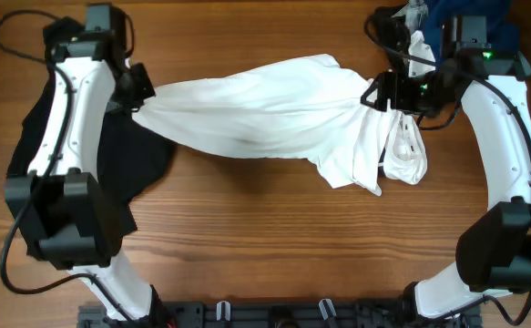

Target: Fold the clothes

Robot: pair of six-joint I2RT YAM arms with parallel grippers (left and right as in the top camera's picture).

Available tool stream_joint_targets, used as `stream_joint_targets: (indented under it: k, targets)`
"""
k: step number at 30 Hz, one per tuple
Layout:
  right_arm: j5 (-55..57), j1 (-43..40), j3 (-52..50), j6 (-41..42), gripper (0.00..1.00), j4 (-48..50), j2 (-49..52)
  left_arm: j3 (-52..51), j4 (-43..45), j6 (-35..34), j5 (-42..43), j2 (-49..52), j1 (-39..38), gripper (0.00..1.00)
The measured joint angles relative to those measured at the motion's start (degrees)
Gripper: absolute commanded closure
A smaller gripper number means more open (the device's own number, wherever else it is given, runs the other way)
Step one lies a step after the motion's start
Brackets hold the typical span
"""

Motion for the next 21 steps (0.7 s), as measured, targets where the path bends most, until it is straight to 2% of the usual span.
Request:
stream_joint_targets:
  k: [5,11,14,18,21]
  targets:
    - [0.59,0.00,-0.02,0.24,0.25,-5.33,0.00,0.02,0.17,0.00,-0.02,-0.20,-2.95,0.96]
    - [4.39,0.20,-0.42,0.48,0.27,-14.86,0.00,0.02,0.50,-0.02,-0.02,-0.17,-1.68,0.96]
    - [6.95,1.88,-3.43,2.43,0.27,-14.60,-0.24,0.02,0.50,-0.02,-0.02,-0.17,-0.26,0.96]
    - [12.26,6.82,-12.63,8.92,0.28,-11.13,-0.59,0.02,0.48,-0.02,-0.02,-0.17,0.76,0.96]
    - [14.03,9.01,-19.37,12.70,0.29,-5.05,-0.76,0.02,0.83,-0.02,-0.02,-0.17,0.74,0.96]
